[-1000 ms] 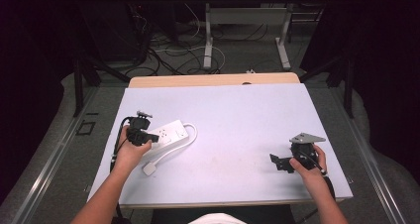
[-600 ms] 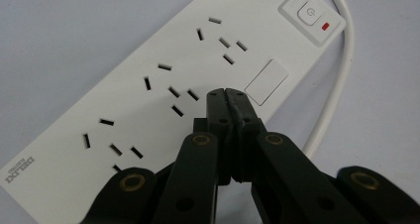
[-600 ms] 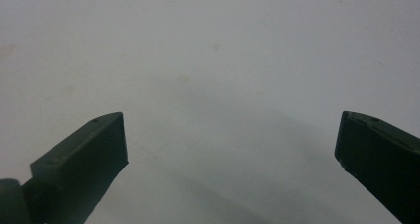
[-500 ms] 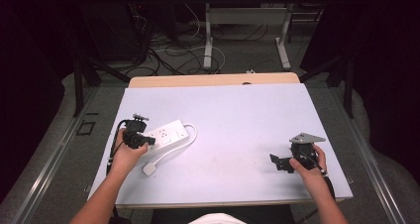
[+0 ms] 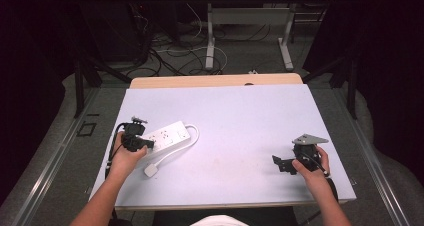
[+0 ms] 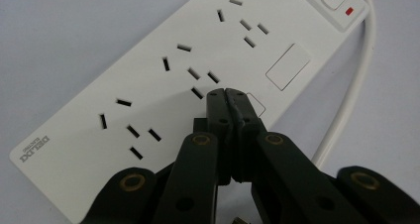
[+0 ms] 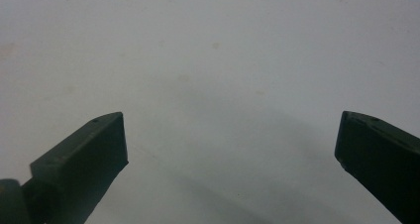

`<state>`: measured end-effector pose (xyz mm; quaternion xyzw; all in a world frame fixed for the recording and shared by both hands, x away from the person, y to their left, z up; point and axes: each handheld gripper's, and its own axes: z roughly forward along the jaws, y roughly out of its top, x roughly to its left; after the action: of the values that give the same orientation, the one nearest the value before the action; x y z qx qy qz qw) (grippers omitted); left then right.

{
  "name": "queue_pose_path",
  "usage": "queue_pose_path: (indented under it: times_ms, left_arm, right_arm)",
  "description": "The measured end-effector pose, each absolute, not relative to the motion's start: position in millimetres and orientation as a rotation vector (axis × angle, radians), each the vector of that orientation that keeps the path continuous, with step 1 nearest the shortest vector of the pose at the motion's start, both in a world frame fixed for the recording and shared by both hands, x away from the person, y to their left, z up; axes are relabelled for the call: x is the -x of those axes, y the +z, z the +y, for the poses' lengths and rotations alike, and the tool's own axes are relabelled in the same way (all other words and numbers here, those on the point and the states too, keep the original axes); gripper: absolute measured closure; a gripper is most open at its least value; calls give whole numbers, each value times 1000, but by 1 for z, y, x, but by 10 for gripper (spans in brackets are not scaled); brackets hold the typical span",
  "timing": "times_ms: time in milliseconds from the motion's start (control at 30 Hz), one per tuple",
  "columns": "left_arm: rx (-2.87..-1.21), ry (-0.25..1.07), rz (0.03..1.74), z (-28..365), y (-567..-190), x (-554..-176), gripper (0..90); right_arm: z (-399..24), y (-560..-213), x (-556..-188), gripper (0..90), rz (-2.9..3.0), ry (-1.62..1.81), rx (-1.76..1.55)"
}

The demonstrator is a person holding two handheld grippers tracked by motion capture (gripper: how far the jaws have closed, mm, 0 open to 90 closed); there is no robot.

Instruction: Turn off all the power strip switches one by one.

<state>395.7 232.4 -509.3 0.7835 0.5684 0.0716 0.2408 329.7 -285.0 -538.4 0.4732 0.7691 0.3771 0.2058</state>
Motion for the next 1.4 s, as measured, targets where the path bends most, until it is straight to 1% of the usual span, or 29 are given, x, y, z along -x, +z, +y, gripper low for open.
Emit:
queue_pose_path:
  times_ms: [367,533,633,800,1067,1400]
  left_arm:
    - [-2131,191,1559,233,-511,-395,900]
    - [-2138,160,1547,231,-511,-395,900]
    - [-2161,181,1543,227,-511,-395,900]
    - [-2150,221,1571,229,-513,-394,900]
    - [-2120,178,1575,237,-514,-393,900]
    - [-2116,190,1573,236,-514,-392,900]
  right_arm:
    - [-286,-539,-330,0,2145,1046,-1314]
    - [-285,-538,-330,0,2145,1048,-1316]
    - [-285,-539,-330,0,2145,1048,-1316]
    - [-286,-538,-329,0,2144,1048,-1318]
    - [-285,-539,-330,0,2145,1044,-1313]
    - [-285,-539,-330,0,2145,1046,-1318]
